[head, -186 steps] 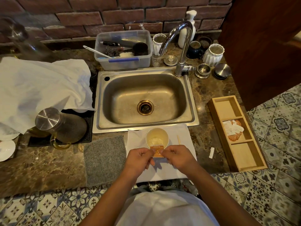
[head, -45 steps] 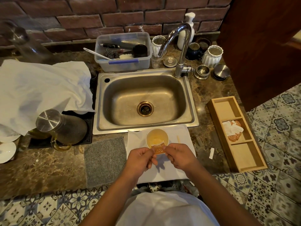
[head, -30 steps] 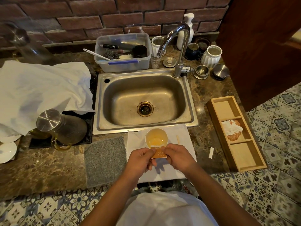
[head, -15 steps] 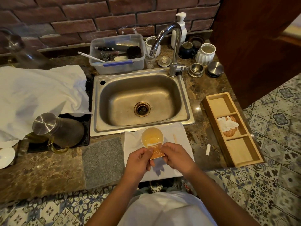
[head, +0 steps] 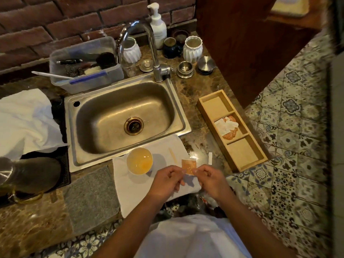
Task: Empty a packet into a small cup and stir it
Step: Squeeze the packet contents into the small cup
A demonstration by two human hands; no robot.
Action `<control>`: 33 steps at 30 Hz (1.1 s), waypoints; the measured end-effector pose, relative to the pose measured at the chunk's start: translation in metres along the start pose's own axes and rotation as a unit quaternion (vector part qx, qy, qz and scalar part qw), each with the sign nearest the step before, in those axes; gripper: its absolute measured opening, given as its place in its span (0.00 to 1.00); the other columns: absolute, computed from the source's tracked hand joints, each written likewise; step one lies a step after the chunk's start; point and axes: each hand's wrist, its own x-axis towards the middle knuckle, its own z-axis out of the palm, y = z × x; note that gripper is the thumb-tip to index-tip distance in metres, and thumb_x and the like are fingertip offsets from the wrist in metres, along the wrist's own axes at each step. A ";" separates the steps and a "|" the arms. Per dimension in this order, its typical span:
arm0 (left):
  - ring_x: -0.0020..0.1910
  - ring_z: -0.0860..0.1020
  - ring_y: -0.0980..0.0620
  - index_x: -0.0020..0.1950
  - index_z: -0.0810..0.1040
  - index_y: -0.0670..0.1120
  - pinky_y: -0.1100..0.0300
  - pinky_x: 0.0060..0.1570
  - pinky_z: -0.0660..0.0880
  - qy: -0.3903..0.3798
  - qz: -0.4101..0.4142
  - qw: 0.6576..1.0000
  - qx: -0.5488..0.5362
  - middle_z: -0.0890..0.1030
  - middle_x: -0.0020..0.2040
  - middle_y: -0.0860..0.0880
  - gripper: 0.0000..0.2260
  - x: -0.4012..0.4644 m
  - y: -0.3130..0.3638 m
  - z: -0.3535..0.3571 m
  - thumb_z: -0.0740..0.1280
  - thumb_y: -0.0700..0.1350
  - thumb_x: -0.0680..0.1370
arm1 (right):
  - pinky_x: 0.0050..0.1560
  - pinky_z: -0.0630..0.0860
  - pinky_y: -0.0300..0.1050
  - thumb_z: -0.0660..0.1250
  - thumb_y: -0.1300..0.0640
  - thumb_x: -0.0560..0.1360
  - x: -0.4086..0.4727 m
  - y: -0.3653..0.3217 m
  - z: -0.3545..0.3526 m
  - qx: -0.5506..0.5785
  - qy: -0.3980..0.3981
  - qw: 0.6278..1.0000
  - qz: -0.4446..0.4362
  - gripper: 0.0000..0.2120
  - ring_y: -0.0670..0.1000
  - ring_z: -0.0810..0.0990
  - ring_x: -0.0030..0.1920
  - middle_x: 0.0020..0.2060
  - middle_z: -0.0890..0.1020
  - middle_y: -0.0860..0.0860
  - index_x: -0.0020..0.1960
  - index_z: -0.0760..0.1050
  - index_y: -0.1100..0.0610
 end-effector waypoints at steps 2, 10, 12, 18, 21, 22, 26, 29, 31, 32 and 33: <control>0.27 0.73 0.50 0.41 0.83 0.45 0.60 0.30 0.71 0.001 -0.020 1.000 0.020 0.81 0.29 0.49 0.09 0.016 -0.001 0.018 0.67 0.41 0.80 | 0.35 0.71 0.43 0.69 0.55 0.79 0.011 0.011 -0.009 -0.006 0.042 0.999 0.032 0.14 0.46 0.74 0.28 0.24 0.77 0.46 0.35 0.79 0.56; 0.25 0.76 0.54 0.34 0.82 0.43 0.67 0.28 0.73 0.011 -0.072 0.990 0.125 0.80 0.25 0.50 0.13 0.064 -0.008 0.064 0.70 0.44 0.79 | 0.29 0.69 0.37 0.73 0.54 0.76 0.050 0.033 -0.048 -0.045 0.038 0.990 0.126 0.09 0.44 0.72 0.24 0.26 0.78 0.49 0.42 0.84 0.58; 0.25 0.76 0.54 0.31 0.81 0.44 0.65 0.30 0.74 0.012 -0.077 0.985 0.156 0.79 0.23 0.52 0.16 0.069 -0.011 0.070 0.70 0.46 0.78 | 0.30 0.68 0.38 0.73 0.53 0.76 0.057 0.034 -0.057 -0.074 0.023 0.989 0.129 0.09 0.43 0.72 0.24 0.26 0.78 0.48 0.43 0.85 0.58; 0.28 0.77 0.58 0.38 0.86 0.41 0.70 0.31 0.72 0.025 -0.077 0.980 0.183 0.83 0.29 0.51 0.14 0.076 -0.011 0.075 0.70 0.49 0.78 | 0.34 0.72 0.40 0.73 0.49 0.75 0.064 0.035 -0.066 -0.134 0.008 0.985 0.108 0.13 0.47 0.78 0.31 0.30 0.82 0.49 0.39 0.83 0.58; 0.30 0.81 0.53 0.44 0.83 0.44 0.58 0.39 0.78 0.035 -0.072 0.981 0.174 0.85 0.31 0.47 0.09 0.076 -0.015 0.073 0.72 0.49 0.77 | 0.37 0.75 0.46 0.71 0.43 0.73 0.061 0.035 -0.065 -0.138 0.023 0.985 0.103 0.20 0.50 0.79 0.31 0.28 0.81 0.52 0.36 0.80 0.60; 0.31 0.82 0.50 0.47 0.81 0.45 0.54 0.38 0.79 0.036 -0.067 0.984 0.162 0.85 0.32 0.46 0.09 0.074 -0.015 0.071 0.73 0.51 0.76 | 0.38 0.76 0.48 0.69 0.42 0.73 0.059 0.034 -0.065 -0.144 0.030 0.984 0.101 0.21 0.52 0.80 0.32 0.30 0.82 0.54 0.37 0.79 0.60; 0.34 0.83 0.40 0.53 0.77 0.51 0.49 0.37 0.79 -0.012 -0.053 0.989 0.135 0.86 0.35 0.43 0.14 0.059 -0.008 0.055 0.73 0.57 0.73 | 0.41 0.76 0.50 0.65 0.43 0.77 0.051 0.028 -0.067 -0.198 0.048 0.976 0.079 0.16 0.51 0.80 0.37 0.34 0.82 0.50 0.39 0.74 0.55; 0.38 0.83 0.35 0.55 0.78 0.50 0.49 0.37 0.80 0.002 -0.033 0.995 0.097 0.86 0.37 0.40 0.08 0.041 0.004 0.044 0.71 0.49 0.78 | 0.40 0.74 0.48 0.64 0.44 0.78 0.045 0.023 -0.066 -0.219 0.051 0.973 0.056 0.12 0.48 0.79 0.39 0.37 0.81 0.48 0.44 0.73 0.51; 0.42 0.84 0.33 0.57 0.78 0.49 0.54 0.34 0.80 0.022 -0.017 0.997 0.075 0.86 0.40 0.39 0.07 0.026 0.014 0.035 0.69 0.46 0.80 | 0.41 0.75 0.48 0.65 0.45 0.78 0.044 0.017 -0.062 -0.214 0.040 0.975 0.046 0.10 0.48 0.80 0.40 0.38 0.81 0.48 0.45 0.74 0.51; 0.42 0.84 0.34 0.58 0.79 0.48 0.58 0.32 0.79 0.032 -0.007 0.997 0.064 0.86 0.40 0.38 0.07 0.017 0.019 0.030 0.69 0.46 0.80 | 0.43 0.77 0.48 0.66 0.46 0.78 0.045 0.013 -0.058 -0.221 0.035 0.974 0.038 0.09 0.48 0.80 0.41 0.39 0.81 0.48 0.45 0.74 0.51; 0.39 0.84 0.35 0.58 0.79 0.48 0.60 0.30 0.77 0.044 0.002 0.998 0.054 0.86 0.41 0.38 0.07 0.009 0.022 0.025 0.69 0.45 0.81 | 0.44 0.77 0.48 0.66 0.46 0.77 0.046 0.009 -0.054 -0.233 0.032 0.972 0.025 0.09 0.48 0.80 0.42 0.39 0.81 0.47 0.45 0.74 0.51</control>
